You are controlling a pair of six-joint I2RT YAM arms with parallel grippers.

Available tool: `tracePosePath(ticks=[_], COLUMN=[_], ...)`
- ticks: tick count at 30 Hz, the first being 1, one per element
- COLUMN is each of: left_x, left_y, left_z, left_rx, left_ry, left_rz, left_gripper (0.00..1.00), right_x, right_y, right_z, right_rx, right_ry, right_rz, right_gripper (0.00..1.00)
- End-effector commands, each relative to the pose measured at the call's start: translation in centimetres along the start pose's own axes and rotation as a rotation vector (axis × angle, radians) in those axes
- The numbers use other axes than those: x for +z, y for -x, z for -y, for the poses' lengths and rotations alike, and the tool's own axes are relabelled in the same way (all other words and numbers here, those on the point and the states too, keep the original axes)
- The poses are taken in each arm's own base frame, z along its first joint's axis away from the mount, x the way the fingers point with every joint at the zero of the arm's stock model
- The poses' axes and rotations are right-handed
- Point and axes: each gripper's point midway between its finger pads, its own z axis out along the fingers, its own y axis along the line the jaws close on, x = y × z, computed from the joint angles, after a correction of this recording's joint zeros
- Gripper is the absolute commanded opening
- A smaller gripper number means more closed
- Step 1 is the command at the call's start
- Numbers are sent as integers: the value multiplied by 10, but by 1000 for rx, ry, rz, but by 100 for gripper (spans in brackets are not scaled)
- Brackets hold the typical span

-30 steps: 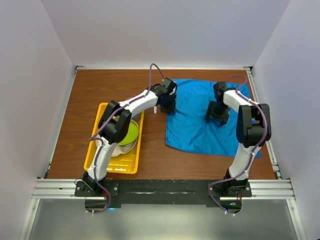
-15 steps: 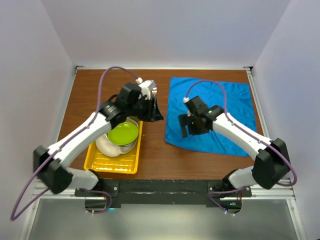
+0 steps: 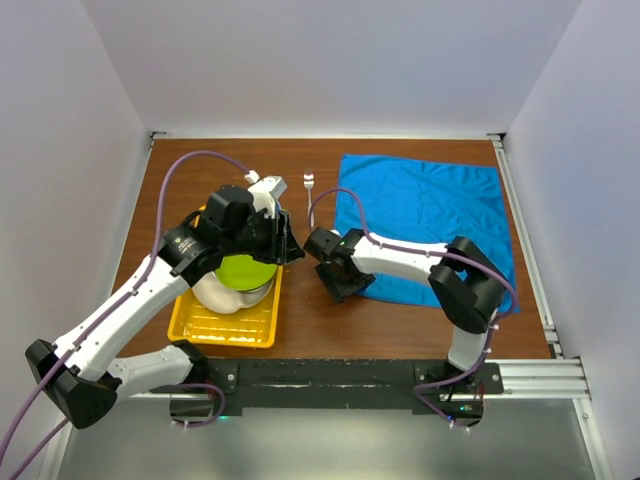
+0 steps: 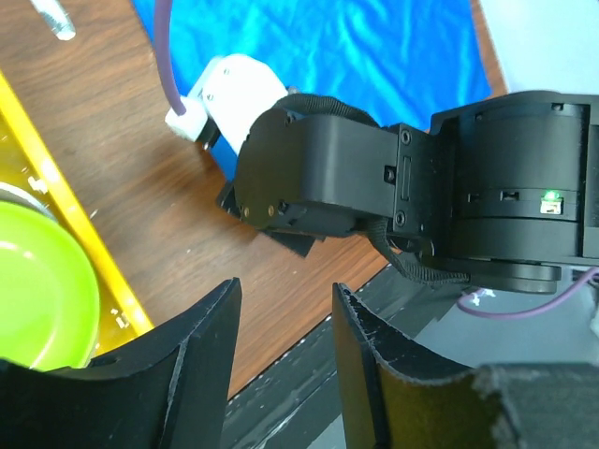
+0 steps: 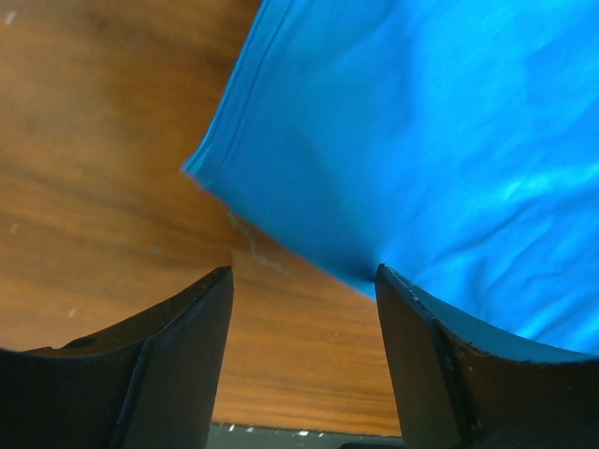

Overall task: Fold the napkin, place the utensils inside, and roll it up
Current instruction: Flatten the napkin out

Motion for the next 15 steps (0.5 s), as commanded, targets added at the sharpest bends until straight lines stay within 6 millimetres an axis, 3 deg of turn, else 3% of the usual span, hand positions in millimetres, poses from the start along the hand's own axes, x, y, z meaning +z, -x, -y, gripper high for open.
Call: tracePosePath(ticks=[1, 4, 5, 8, 12, 15], left_x=[-16, -14, -12, -6, 0, 4], left_y=[13, 13, 12, 13, 13, 15], left_z=[1, -2, -3, -4, -4, -5], left_rx=[54, 56, 56, 52, 48, 47], left_ry=[20, 34, 38, 36, 31, 34], left_rz=[49, 47, 39, 25, 13, 5], left_gripper=[49, 50, 50, 50, 50, 50], right_x=[-10, -6, -6, -9, -9, -11], right_y=[33, 31, 34, 39, 50, 59], right_z=[15, 23, 29, 36, 59, 72], right_rx=[4, -12, -10, -1, 76, 110], right_ry=[-89, -145, -179, -169, -106, -5], right_rz=[101, 85, 95, 104, 97, 101], right_gripper=[64, 50, 37, 22, 8, 7])
